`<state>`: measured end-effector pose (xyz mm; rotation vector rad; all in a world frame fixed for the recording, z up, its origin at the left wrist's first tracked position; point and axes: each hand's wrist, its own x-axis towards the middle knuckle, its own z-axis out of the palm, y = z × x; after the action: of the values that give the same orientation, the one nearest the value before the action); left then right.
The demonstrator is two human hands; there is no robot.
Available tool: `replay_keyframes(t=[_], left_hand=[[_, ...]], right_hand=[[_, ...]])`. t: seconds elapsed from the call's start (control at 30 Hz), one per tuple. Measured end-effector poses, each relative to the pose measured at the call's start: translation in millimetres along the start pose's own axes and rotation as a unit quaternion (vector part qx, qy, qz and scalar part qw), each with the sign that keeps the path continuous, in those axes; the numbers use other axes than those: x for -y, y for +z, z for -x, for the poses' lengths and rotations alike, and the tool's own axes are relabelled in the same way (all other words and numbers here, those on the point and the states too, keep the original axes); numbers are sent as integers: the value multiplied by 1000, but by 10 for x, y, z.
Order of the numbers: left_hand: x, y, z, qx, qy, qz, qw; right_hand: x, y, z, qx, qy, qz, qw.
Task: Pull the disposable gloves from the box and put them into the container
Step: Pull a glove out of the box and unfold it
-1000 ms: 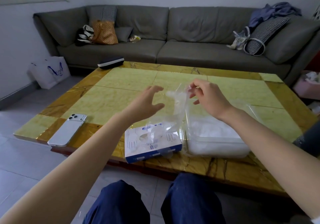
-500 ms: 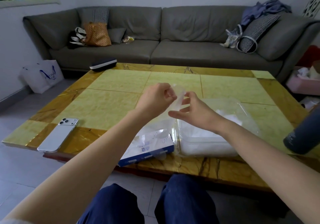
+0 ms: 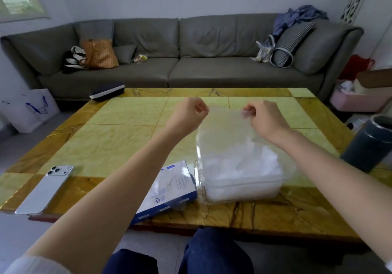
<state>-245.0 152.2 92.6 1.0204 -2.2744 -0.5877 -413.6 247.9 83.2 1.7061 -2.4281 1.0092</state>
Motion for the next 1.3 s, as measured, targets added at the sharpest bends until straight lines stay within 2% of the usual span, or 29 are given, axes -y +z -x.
replay_keyframes(t=[0.1, 0.2, 0.27, 0.33, 0.43, 0.53, 0.6, 0.7, 0.87, 0.93, 1.0, 1.07, 1.17, 1.23, 1.3], left_hand=[[-206, 27, -121, -77, 27, 79, 994], [-335, 27, -115, -87, 33, 236, 967], [-339, 51, -33, -72, 52, 217, 972], [-264, 103, 97, -33, 54, 179, 982], [-28, 222, 284, 47, 43, 90, 994], [250, 386, 394, 140, 42, -42, 988], [371, 499, 420, 172, 55, -96, 979], [379, 590, 426, 211, 87, -189, 955], [273, 706, 365, 282, 153, -334, 886], [226, 753, 334, 310, 156, -365, 864], [169, 794, 300, 306, 167, -407, 845], [123, 866, 259, 266, 202, -447, 830], [88, 1043, 240, 232, 199, -424, 853], [98, 1170, 251, 277, 161, -420, 849], [150, 1271, 262, 343, 115, -432, 826]], right_hand=[[-87, -193, -91, -110, -35, -6, 993], [-140, -312, -46, -204, -87, 1, 975], [-189, -325, 47, -220, -148, 9, 964], [-278, -266, 177, -173, -193, 17, 966], [-458, -80, 385, -37, -218, 34, 975], [-621, 127, 527, 105, -210, 55, 971], [-692, 218, 538, 182, -184, 65, 964], [-712, 289, 510, 264, -139, 42, 954], [-619, 286, 507, 409, -55, -22, 910], [-577, 267, 481, 411, -45, -43, 910], [-585, 288, 418, 333, -61, -55, 939], [-617, 342, 354, 274, -85, -32, 957], [-669, 468, 282, 308, -100, 49, 945], [-694, 550, 256, 352, -107, 114, 923], [-723, 620, 242, 379, -115, 181, 900]])
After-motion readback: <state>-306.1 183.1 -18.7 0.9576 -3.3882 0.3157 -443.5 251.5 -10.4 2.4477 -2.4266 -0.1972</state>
